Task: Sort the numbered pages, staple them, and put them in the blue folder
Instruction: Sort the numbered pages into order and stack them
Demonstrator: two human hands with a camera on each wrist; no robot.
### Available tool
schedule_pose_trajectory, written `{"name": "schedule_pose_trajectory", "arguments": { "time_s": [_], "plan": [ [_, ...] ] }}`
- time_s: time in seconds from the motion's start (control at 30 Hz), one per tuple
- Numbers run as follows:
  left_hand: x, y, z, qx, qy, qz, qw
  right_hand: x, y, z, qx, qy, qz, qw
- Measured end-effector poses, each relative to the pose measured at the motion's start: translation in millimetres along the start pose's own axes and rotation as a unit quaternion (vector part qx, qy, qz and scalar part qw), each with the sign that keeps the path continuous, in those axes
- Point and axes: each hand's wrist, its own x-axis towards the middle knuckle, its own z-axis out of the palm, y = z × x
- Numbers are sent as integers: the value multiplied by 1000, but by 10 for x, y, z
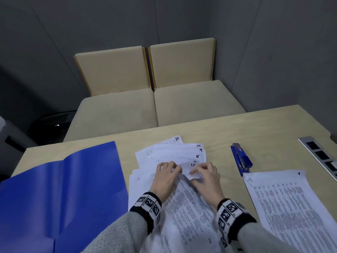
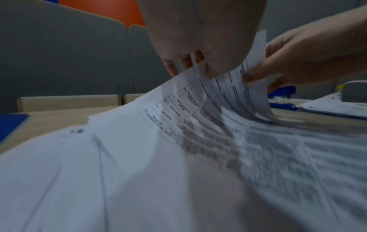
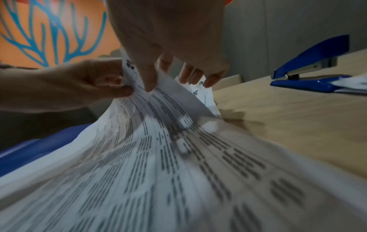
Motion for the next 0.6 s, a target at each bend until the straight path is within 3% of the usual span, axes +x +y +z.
{"name": "schedule_pose_trajectory", "arguments": {
  "time_s": [0.07, 0.17, 0.23, 0.37, 0.47, 0.6],
  "plan": [
    [53, 37, -72, -44, -25, 7, 999, 28, 6, -5, -3, 9, 3, 1000],
    [157, -15, -143, -168, -45, -100, 980, 37, 113, -84, 59, -18, 31, 998],
    [207, -121, -104, -174, -40, -146, 973, 16, 223, -144, 75, -49, 60, 994],
    [257, -218, -20, -145, -126, -153, 969, -107, 358, -100, 94, -100, 89, 987],
    [258, -202, 8, -135, -79, -140, 978, -227, 340, -18, 163, -90, 105, 977],
    [224, -187, 27, -123, 10, -99, 987, -253, 323, 14, 169, -49, 98, 980]
  ]
}}
